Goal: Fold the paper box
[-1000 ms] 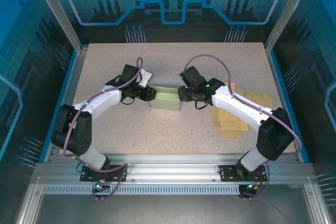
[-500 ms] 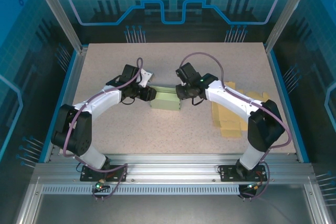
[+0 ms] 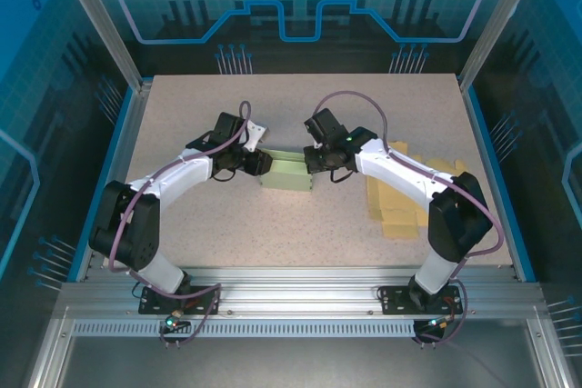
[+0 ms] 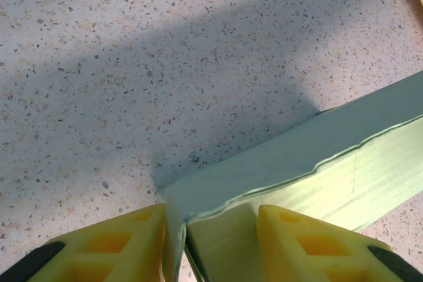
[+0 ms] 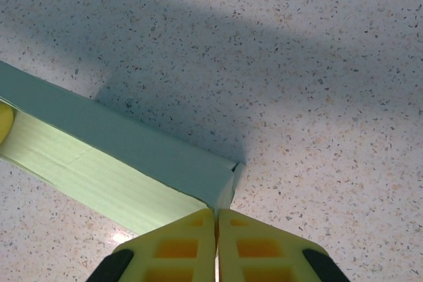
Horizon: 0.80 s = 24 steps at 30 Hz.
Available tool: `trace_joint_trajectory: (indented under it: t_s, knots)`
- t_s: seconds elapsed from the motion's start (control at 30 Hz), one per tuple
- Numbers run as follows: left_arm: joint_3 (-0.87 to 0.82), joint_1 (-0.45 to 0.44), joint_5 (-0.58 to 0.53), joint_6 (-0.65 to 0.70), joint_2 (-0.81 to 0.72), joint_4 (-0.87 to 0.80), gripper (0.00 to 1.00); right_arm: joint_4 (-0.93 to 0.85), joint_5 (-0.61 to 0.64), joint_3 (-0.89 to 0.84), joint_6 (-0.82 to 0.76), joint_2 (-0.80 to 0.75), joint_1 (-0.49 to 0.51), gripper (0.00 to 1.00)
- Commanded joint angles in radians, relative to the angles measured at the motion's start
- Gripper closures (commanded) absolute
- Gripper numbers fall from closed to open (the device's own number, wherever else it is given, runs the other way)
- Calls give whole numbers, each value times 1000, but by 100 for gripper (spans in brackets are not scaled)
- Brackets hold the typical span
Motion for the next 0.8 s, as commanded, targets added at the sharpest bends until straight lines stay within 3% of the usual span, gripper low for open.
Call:
trace_joint_trajectory:
  t_s: [0.0,0.77]
  knots:
    - [0,-24,3,-16,20,-6,60,47,-74,16,39,13,15,91]
    - [-10,-56,-17,-58,9,8,62,123,0,-31,124,5,52,86]
